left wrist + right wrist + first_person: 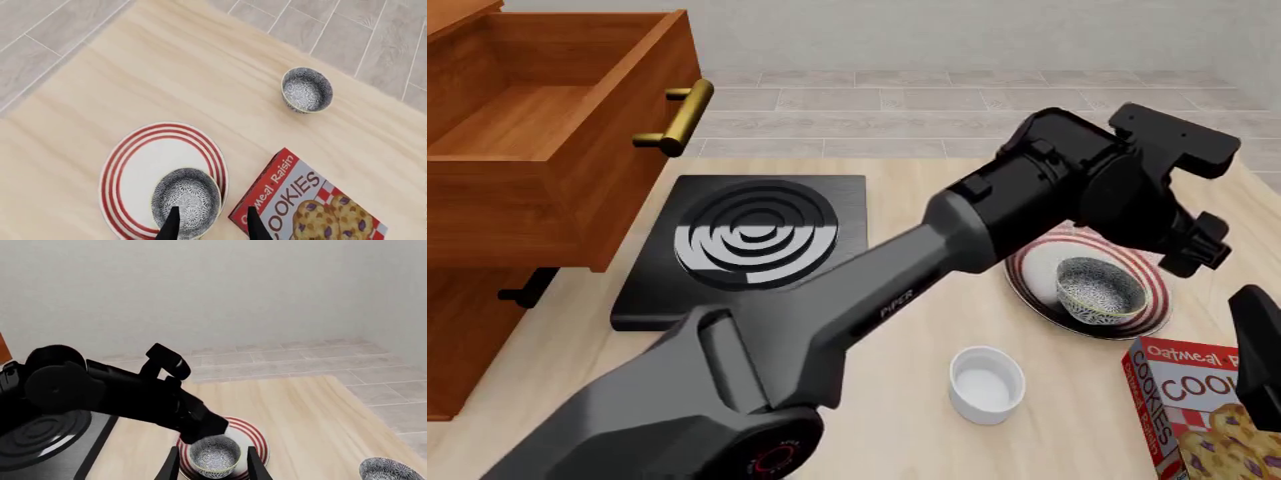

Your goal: Pick the akita bowl in the top layer of the wooden cabinet and place it on the plate.

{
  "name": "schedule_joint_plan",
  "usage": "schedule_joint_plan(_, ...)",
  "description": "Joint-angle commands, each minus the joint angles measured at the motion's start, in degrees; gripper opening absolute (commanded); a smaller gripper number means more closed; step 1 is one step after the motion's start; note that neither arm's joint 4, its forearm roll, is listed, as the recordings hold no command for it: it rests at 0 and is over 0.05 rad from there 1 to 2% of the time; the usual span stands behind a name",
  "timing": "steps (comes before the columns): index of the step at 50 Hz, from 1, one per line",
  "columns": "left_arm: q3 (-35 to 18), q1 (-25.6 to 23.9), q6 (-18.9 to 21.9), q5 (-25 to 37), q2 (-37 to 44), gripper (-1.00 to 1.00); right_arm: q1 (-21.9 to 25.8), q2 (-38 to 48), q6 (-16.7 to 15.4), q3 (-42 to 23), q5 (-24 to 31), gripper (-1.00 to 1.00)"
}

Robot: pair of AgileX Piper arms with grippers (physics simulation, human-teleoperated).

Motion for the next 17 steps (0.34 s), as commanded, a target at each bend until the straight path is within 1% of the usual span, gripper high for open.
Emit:
schedule_joint_plan(1,-0.3,0.2,0.3,0.6,-0.9,1.00,0.2,-0.1,-0.3,0.2,-0.2,1.00)
schedule_joint_plan(17,-0.2,1.0,0.9,1.5,-2.8,1.00,0.5,-0.1,-0.9,-0.2,-0.3,1.00)
